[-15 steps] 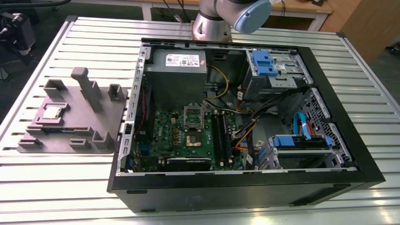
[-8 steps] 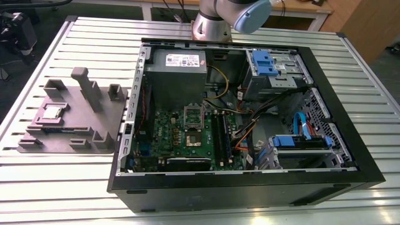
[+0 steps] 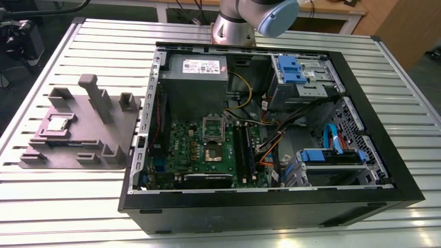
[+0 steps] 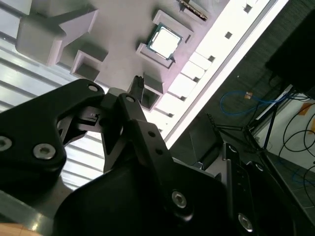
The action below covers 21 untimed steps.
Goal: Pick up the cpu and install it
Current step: 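Pick up the cpu and move it towards the insertion slot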
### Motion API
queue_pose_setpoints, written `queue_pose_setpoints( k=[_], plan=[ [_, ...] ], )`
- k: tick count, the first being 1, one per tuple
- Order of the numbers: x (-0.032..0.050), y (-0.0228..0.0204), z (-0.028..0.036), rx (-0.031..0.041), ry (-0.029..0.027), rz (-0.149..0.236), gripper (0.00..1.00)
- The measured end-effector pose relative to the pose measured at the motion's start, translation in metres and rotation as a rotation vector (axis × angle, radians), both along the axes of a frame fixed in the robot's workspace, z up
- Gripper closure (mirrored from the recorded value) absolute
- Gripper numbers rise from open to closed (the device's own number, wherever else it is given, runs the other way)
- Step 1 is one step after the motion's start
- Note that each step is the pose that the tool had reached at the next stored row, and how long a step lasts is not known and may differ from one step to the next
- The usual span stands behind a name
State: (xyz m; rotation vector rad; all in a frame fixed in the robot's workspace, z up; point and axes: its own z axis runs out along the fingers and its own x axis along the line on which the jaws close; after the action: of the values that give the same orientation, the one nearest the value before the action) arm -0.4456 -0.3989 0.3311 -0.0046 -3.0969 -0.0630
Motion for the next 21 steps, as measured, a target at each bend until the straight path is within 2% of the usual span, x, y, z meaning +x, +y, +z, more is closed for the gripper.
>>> queue_pose_setpoints(
  k=[21],
  plan=[
    [-0.0002, -0.0017, -0.0382, 0.0022, 0.0000, 0.000, 0.35]
  ],
)
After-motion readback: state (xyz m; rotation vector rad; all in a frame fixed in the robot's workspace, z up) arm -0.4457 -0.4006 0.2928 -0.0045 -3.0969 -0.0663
